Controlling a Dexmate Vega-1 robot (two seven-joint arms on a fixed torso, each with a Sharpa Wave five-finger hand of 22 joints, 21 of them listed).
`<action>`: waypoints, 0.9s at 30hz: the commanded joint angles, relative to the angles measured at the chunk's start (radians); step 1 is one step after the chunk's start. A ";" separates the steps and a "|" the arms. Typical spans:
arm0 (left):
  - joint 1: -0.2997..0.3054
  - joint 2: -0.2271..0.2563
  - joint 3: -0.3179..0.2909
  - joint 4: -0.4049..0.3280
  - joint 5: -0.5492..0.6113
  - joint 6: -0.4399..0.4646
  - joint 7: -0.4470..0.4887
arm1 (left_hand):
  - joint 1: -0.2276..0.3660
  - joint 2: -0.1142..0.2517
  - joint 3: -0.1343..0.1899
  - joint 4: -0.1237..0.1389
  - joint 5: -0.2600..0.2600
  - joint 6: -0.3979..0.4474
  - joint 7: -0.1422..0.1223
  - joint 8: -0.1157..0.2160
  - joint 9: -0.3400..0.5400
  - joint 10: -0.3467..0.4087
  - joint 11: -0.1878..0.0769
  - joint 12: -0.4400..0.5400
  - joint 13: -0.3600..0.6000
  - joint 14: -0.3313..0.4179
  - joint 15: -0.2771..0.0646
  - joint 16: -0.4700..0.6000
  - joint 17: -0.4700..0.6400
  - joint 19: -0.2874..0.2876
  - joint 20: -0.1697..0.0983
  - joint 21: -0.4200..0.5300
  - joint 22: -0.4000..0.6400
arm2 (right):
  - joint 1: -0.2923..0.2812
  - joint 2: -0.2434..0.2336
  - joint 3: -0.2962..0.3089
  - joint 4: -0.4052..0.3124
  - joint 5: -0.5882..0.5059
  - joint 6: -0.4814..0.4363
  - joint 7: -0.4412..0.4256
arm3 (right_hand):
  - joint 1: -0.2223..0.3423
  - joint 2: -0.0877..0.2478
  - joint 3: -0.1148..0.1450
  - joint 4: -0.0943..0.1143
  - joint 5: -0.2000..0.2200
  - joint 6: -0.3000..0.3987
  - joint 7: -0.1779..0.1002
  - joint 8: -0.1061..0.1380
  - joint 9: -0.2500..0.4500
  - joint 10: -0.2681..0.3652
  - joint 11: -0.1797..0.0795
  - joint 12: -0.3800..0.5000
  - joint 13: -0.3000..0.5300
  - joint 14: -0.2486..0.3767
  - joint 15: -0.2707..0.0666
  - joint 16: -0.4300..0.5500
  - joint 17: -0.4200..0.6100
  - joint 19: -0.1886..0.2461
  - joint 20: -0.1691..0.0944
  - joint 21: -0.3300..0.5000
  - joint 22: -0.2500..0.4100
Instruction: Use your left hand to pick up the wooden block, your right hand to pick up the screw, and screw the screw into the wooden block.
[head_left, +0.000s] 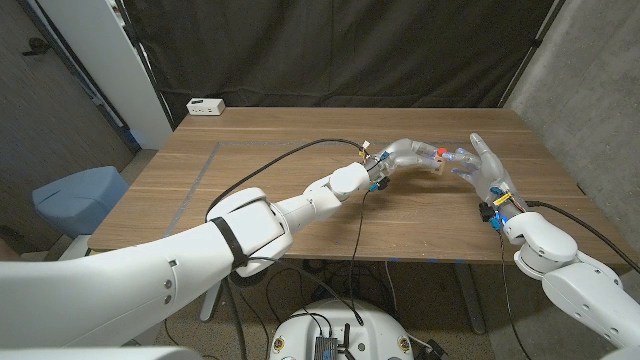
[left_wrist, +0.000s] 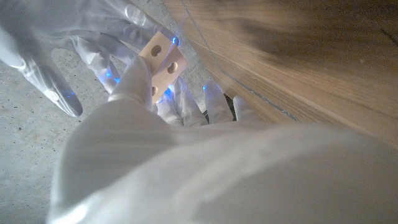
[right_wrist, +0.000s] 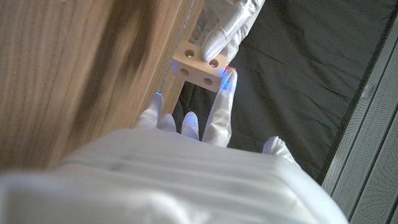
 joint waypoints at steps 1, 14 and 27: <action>0.006 0.004 -0.001 -0.006 0.010 -0.020 0.008 | -0.014 0.037 0.048 0.040 0.007 0.096 0.029 0.011 0.002 0.011 0.000 0.023 0.169 0.010 -0.057 0.001 0.005 0.005 -0.009 0.002 0.002 | -0.026 0.009 0.019 -0.013 -0.014 0.011 -0.014 | 0.006 0.009 0.001 -0.004 0.008 0.010 0.003 0.005 0.006 0.012 0.005 0.007 0.002 0.006 0.001 0.004 0.002 0.010 0.003 0.007 0.002; 0.009 0.005 -0.005 -0.007 0.013 -0.022 0.007 | -0.014 0.037 0.048 0.040 0.007 0.095 0.028 0.011 0.002 0.011 -0.001 0.023 0.169 0.010 -0.057 0.001 0.006 0.005 -0.009 0.002 0.002 | -0.034 0.018 0.037 -0.026 -0.026 -0.006 -0.034 | 0.009 0.008 0.001 -0.006 0.009 -0.016 -0.001 -0.001 0.011 0.019 0.049 0.002 0.002 0.019 0.007 0.005 0.002 0.021 0.002 0.008 0.002; 0.009 0.004 -0.005 -0.008 0.014 -0.025 0.002 | -0.015 0.037 0.049 0.040 0.007 0.094 0.028 0.011 0.002 0.009 0.000 0.023 0.169 0.010 -0.057 0.001 0.006 0.004 -0.008 0.002 0.002 | -0.020 0.023 0.033 -0.016 -0.027 -0.008 -0.021 | 0.015 0.005 0.000 -0.010 0.008 -0.121 -0.019 -0.033 0.022 -0.004 0.066 -0.011 0.004 0.017 0.018 -0.001 0.003 0.028 0.004 0.006 0.002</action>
